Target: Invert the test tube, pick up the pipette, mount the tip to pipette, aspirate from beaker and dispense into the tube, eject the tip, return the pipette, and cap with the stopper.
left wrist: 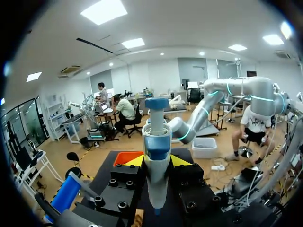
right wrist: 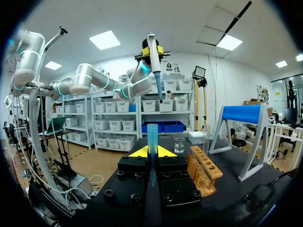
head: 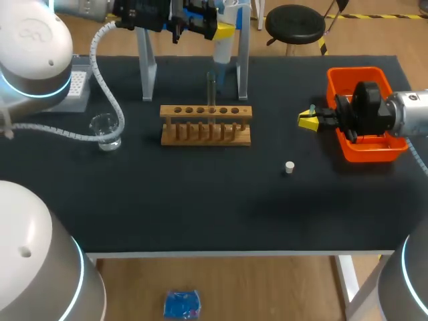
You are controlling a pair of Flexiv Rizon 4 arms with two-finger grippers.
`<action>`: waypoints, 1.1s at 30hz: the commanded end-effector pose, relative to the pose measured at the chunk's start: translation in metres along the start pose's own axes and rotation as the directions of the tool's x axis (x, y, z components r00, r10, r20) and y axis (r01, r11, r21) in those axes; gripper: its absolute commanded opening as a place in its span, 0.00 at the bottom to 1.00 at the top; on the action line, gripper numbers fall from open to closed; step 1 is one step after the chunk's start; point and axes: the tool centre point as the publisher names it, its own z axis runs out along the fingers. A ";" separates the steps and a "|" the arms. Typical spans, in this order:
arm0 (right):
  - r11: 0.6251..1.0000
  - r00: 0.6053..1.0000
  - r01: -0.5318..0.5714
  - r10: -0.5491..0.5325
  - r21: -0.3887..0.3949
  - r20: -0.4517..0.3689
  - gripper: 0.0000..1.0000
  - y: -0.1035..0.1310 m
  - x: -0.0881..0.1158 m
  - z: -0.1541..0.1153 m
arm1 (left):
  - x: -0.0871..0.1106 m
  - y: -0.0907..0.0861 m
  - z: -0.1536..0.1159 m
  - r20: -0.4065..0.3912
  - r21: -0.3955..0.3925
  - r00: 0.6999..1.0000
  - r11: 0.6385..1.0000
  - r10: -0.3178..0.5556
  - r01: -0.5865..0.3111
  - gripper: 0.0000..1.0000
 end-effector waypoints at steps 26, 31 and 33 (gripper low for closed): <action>1.000 1.000 0.000 0.000 0.000 -0.002 0.00 0.000 0.000 -0.001 | 0.008 0.015 0.014 -0.036 0.041 0.993 0.992 -0.114 0.115 0.00; 1.000 1.000 0.000 0.000 0.000 -0.002 0.00 0.000 0.000 -0.001 | 0.008 0.015 0.014 -0.036 0.041 0.993 0.992 -0.114 0.115 0.00; 1.000 1.000 0.000 0.000 0.000 -0.002 0.00 0.000 0.000 -0.001 | 0.008 0.015 0.014 -0.036 0.041 0.993 0.992 -0.114 0.115 0.00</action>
